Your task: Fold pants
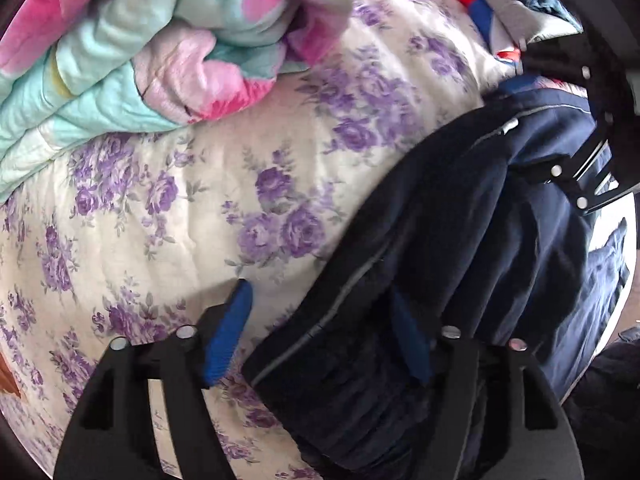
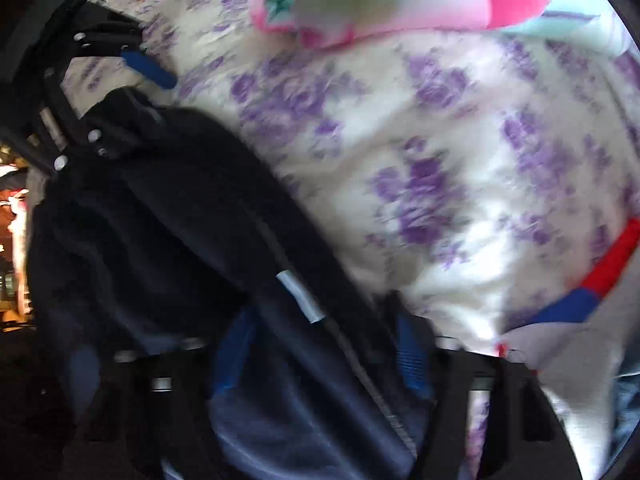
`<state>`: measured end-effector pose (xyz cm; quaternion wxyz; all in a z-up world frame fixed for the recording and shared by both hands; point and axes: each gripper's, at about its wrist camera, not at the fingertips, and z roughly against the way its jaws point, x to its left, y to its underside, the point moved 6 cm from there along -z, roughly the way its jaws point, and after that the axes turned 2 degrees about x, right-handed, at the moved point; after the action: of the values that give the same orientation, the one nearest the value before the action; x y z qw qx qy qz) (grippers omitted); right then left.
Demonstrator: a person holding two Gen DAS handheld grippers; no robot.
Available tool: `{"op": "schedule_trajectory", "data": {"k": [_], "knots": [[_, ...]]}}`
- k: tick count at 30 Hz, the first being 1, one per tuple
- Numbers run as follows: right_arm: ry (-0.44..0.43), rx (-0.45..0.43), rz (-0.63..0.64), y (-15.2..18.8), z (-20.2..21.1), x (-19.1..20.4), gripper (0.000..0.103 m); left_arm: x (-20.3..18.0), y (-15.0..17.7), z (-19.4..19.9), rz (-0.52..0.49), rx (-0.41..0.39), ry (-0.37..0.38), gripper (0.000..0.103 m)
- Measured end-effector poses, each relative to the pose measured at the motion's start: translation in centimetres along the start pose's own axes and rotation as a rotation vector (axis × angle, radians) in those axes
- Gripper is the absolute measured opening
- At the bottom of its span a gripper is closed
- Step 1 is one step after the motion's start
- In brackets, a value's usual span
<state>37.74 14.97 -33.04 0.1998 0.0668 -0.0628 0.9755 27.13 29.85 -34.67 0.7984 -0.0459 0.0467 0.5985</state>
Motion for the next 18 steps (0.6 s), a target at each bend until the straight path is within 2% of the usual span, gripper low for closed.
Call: {"op": "schedule_trajectory", "data": {"k": [1,2,3,4,5,6,9,11,14,16,18], "knots": [[-0.064,-0.004,0.003,0.2,0.4,0.5,0.024,-0.1,0.0,0.1,-0.003,-0.006,-0.006,0.065],[-0.113,0.001,-0.001,0.5,0.9,0.7,0.018,-0.6,0.1,0.2,-0.024,-0.014,-0.002,0.048],[-0.131,-0.013,-0.002,0.6,1.6,0.7,0.018,-0.8,0.0,0.5,-0.051,-0.022,0.001,0.038],[-0.139,-0.024,-0.016,0.6,2.2,0.5,0.019,-1.4,0.0,0.8,-0.078,-0.033,-0.029,0.034],[-0.160,-0.027,-0.036,0.5,2.7,0.3,0.021,-1.8,-0.1,1.0,-0.100,-0.036,-0.043,0.025],[-0.162,-0.041,-0.037,0.4,3.3,0.3,0.021,-2.1,-0.1,1.2,-0.114,-0.036,-0.054,0.022],[-0.085,-0.084,0.001,0.0,4.3,0.4,0.017,-2.2,-1.0,2.1,-0.121,-0.052,-0.089,0.015],[-0.046,-0.111,-0.015,-0.3,4.7,0.0,0.017,-1.7,-1.7,2.7,-0.098,-0.062,-0.098,0.015],[-0.036,-0.101,-0.061,-0.4,3.7,-0.5,0.017,-1.0,-2.5,2.3,-0.068,-0.050,-0.093,0.015],[-0.023,-0.097,-0.065,-0.3,3.6,-0.3,0.017,-1.1,-2.8,2.0,-0.072,-0.042,-0.121,0.015],[-0.030,-0.115,-0.058,0.4,5.0,0.5,0.017,-1.5,-2.5,2.9,-0.087,-0.057,-0.142,0.015]]}}
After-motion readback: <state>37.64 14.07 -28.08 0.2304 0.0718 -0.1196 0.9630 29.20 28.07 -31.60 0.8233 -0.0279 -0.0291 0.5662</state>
